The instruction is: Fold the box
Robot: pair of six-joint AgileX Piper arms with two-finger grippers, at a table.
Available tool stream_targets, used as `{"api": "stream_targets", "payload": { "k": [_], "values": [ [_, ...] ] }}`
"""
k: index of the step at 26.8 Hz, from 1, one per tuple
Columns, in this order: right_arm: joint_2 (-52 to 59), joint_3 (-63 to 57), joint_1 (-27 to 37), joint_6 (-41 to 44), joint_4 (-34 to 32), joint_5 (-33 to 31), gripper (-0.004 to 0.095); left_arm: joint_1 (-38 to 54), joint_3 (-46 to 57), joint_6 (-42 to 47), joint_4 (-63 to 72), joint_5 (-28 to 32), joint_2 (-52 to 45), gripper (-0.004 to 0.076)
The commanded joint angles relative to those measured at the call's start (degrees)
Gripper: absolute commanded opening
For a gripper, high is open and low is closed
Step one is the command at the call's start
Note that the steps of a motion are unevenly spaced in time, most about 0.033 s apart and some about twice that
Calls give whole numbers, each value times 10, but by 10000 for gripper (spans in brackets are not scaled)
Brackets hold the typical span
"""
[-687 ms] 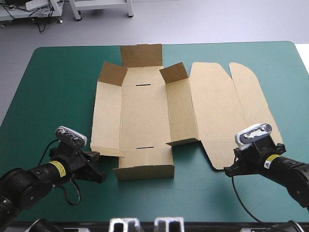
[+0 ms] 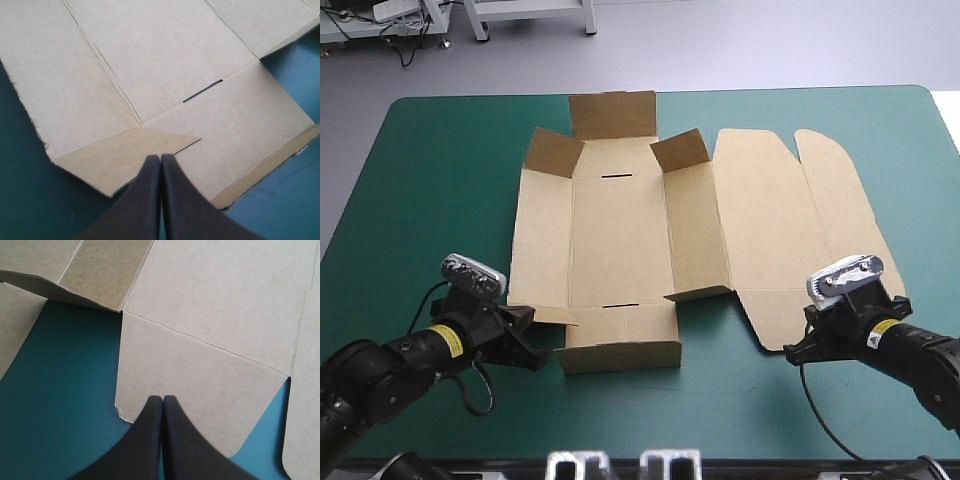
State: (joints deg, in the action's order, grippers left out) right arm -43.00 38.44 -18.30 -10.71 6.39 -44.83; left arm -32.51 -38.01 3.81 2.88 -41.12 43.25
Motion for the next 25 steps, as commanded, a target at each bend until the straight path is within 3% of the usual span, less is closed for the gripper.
{"api": "stream_targets", "payload": {
  "k": [1,5,9,14,16,21,25],
  "values": [
    [3,16,2,-4,-1,33,-20,-2,-64,0,8,37,63,-9],
    [3,16,2,-5,-1,33,-20,10,-185,0,-32,37,205,1],
    [3,16,2,-5,-1,33,-20,80,-263,-38,35,8,276,15],
    [3,16,2,-16,-1,33,-20,240,-298,-266,267,-102,305,15],
    [3,16,2,-18,-1,33,-20,319,-298,-345,350,-177,306,15],
    [3,16,2,-18,-1,35,-20,477,-298,-411,394,-296,306,15],
    [3,16,2,-18,-1,35,-20,562,-298,-426,390,-325,309,15]
  ]
}}
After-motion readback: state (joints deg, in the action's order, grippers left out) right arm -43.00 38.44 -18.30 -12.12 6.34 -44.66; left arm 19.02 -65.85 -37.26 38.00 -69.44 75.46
